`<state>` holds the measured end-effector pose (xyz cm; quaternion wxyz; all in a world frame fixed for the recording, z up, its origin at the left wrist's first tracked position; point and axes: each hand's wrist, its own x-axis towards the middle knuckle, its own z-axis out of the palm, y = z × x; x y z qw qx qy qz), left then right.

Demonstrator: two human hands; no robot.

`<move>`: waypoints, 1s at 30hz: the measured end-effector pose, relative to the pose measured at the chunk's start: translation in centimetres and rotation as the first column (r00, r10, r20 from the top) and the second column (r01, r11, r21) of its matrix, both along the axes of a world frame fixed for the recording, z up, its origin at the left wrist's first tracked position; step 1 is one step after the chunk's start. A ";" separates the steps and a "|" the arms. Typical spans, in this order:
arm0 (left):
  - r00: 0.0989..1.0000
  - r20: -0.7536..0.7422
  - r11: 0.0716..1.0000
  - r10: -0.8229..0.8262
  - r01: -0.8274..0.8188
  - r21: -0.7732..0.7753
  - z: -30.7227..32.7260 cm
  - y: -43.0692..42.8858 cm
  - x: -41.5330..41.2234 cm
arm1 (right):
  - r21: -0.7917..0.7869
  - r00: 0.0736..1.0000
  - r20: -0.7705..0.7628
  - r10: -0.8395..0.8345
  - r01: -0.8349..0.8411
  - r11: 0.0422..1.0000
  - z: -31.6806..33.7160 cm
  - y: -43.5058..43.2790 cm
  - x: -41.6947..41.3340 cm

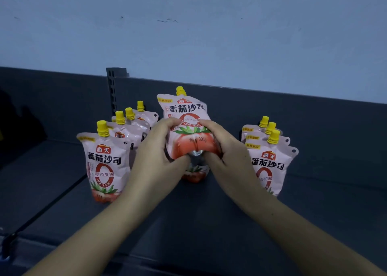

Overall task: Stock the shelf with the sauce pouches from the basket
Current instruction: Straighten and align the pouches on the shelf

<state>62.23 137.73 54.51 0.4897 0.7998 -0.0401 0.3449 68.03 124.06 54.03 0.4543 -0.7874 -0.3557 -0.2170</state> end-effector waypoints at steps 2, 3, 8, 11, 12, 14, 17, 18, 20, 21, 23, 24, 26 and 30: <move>0.992 0.104 0.994 0.077 -0.084 0.073 0.0 -0.5 -0.2 | -0.020 0.999 0.027 -0.045 0.045 0.999 0.1 0.1 -0.2; 0.986 0.141 0.990 0.092 -0.105 0.092 0.0 -0.7 -0.4 | -0.033 0.998 0.032 -0.055 0.056 0.998 0.2 0.1 -0.2; 0.992 0.121 0.996 -0.023 0.032 -0.080 -0.2 -0.1 -1.0 | -0.100 0.998 -0.014 0.057 -0.058 0.993 1.2 -1.5 0.0; 0.979 0.146 0.969 -0.145 0.170 -0.181 -0.2 -0.1 -1.7 | -0.093 0.991 -0.063 0.116 -0.122 0.988 1.1 -2.3 -0.3; 0.976 0.125 0.949 -0.179 0.205 -0.240 -0.3 -0.2 -2.0 | -0.087 0.988 -0.079 0.136 -0.142 0.986 0.8 -2.4 -0.4; 0.960 0.097 0.870 -0.264 0.280 -0.405 -0.5 -0.3 -2.0 | -0.016 0.971 -0.133 0.198 -0.202 0.979 0.1 -2.5 -0.6; 0.856 0.166 0.486 -0.490 0.426 -0.763 -1.0 0.9 -0.9 | 0.123 0.955 -0.142 0.260 -0.244 0.962 -1.3 -2.4 -0.4; 0.790 0.225 0.304 -0.570 0.457 -0.836 -0.7 1.1 -0.7 | 0.135 0.955 -0.127 0.267 -0.249 0.959 -1.7 -2.4 -0.4; 0.747 0.163 0.295 -0.645 0.440 -0.848 -0.5 0.9 0.0 | 0.112 0.942 -0.148 0.302 -0.287 0.951 -2.4 -2.4 -0.7; 0.788 0.053 0.422 -0.613 0.384 -0.821 -0.7 0.7 0.4 | 0.081 0.924 -0.188 0.332 -0.322 0.943 -2.8 -2.4 -0.8; 0.870 -0.108 0.629 -0.482 0.257 -0.733 -1.4 0.5 1.3 | 0.013 0.863 -0.301 0.406 -0.422 0.907 -3.6 -2.4 -0.7; 0.881 -0.129 0.660 -0.455 0.236 -0.714 -1.9 0.7 1.7 | -0.016 0.833 -0.354 0.425 -0.460 0.888 -3.9 -2.5 -0.4; 0.875 -0.116 0.653 -0.469 0.256 -0.713 -2.7 1.3 2.5 | -0.072 0.805 -0.421 0.417 -0.488 0.870 -4.4 -2.8 0.2; 0.855 -0.110 0.663 -0.507 0.305 -0.684 -3.9 2.2 4.1 | -0.071 0.827 -0.480 0.292 -0.369 0.927 -4.8 -2.3 1.0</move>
